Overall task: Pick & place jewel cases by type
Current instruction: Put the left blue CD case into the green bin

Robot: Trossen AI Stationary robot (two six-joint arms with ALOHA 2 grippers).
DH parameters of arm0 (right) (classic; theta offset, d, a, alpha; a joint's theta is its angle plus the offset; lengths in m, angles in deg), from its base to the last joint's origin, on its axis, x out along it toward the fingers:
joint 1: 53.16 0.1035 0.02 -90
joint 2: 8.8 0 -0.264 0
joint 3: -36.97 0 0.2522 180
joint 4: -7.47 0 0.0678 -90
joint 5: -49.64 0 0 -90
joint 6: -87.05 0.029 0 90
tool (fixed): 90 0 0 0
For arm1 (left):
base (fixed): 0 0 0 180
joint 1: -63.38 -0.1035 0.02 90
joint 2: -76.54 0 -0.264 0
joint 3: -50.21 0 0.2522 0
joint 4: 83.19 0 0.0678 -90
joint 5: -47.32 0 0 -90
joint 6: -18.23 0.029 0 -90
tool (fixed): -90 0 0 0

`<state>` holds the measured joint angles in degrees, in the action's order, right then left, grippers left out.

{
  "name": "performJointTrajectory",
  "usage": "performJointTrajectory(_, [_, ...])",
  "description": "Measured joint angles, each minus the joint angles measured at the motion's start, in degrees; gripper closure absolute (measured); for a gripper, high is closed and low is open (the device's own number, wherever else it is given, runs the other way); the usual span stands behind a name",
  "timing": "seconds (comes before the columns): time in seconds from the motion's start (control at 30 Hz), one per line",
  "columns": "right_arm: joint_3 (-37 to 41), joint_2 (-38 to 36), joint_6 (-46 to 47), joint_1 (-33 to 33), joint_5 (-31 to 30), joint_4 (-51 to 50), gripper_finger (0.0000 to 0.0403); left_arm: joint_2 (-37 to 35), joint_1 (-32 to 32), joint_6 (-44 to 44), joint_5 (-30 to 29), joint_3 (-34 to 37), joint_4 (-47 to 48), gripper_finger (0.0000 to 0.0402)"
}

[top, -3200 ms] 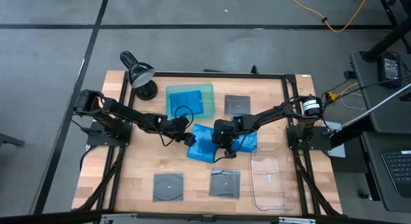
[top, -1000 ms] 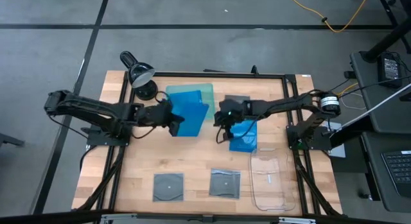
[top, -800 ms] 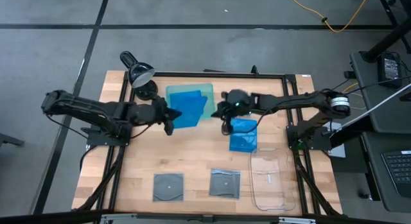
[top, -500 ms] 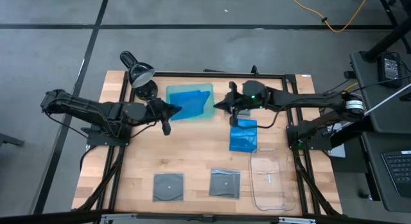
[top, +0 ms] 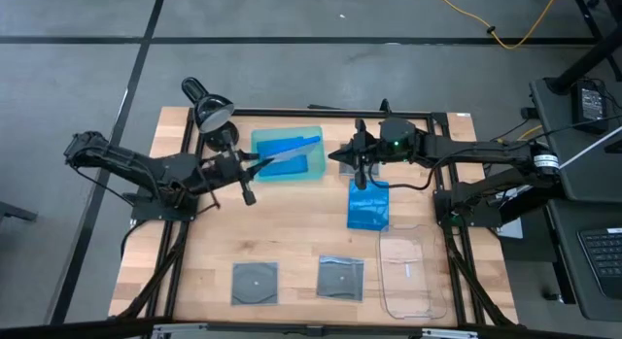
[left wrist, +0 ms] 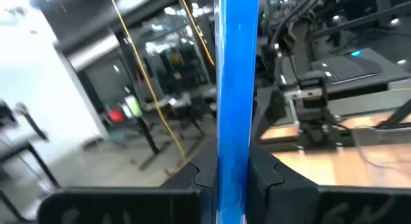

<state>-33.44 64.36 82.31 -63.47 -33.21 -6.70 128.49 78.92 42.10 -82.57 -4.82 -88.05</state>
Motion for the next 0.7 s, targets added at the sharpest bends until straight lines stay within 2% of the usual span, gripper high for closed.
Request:
performJointTrajectory(0.1, [0.00, 0.00, 0.00, 0.00, -0.01, -0.28, 0.0393, 0.20, 3.28, 7.41, -5.10, -1.46, -1.23, 0.0375])
performJointTrajectory(0.3, [0.00, 0.00, -0.17, -0.06, -0.01, -0.26, 0.0393, 3.34, 8.97, 23.23, -15.84, -9.47, -0.87, 0.0375])
performJointTrajectory(0.57, [0.00, 0.00, -0.35, -1.11, -0.03, -0.31, 0.0393, 9.75, 11.55, 42.98, -30.55, -16.05, -0.76, 0.0375])
performJointTrajectory(0.7, [0.00, 0.00, -0.43, -1.94, -0.03, -0.31, 0.0393, 12.16, 11.42, 45.03, -31.53, -16.40, 0.48, 0.0375])
